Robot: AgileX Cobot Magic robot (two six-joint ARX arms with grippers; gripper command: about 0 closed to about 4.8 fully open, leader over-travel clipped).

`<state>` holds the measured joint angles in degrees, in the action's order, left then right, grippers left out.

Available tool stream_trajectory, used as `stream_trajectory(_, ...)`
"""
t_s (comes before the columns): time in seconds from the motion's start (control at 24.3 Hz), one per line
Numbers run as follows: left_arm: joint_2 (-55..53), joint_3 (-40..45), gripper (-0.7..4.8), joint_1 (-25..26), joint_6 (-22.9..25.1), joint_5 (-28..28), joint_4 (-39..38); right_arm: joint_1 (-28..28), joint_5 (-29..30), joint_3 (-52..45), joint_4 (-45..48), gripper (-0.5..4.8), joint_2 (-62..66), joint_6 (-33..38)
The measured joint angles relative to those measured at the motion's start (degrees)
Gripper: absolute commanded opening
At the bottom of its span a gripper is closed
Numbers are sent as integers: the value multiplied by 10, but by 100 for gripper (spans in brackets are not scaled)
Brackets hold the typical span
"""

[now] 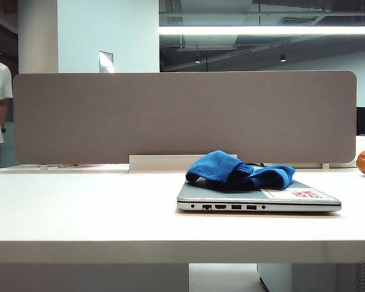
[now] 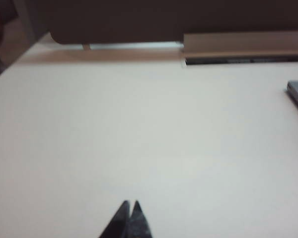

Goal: Pick up the blue rag and put it over the laptop.

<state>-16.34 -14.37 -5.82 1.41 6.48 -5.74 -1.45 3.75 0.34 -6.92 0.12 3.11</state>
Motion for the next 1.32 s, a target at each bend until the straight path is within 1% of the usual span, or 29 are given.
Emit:
stream_trajectory(0.16,59,48,-6,20,-3,-1,63,0,0,0,0,-1,0,0)
stream_trajectory(0.41,101,103,-6,52,-15,-26,106,0,0,0,0,-1,0,0)
stream_trajectory(0.74,150,141,-6,56,-19,-38,108,0,0,0,0,-1,0,0)
stream_trajectory(1.32,162,141,-6,56,-23,-40,107,0,0,0,0,-1,0,0)
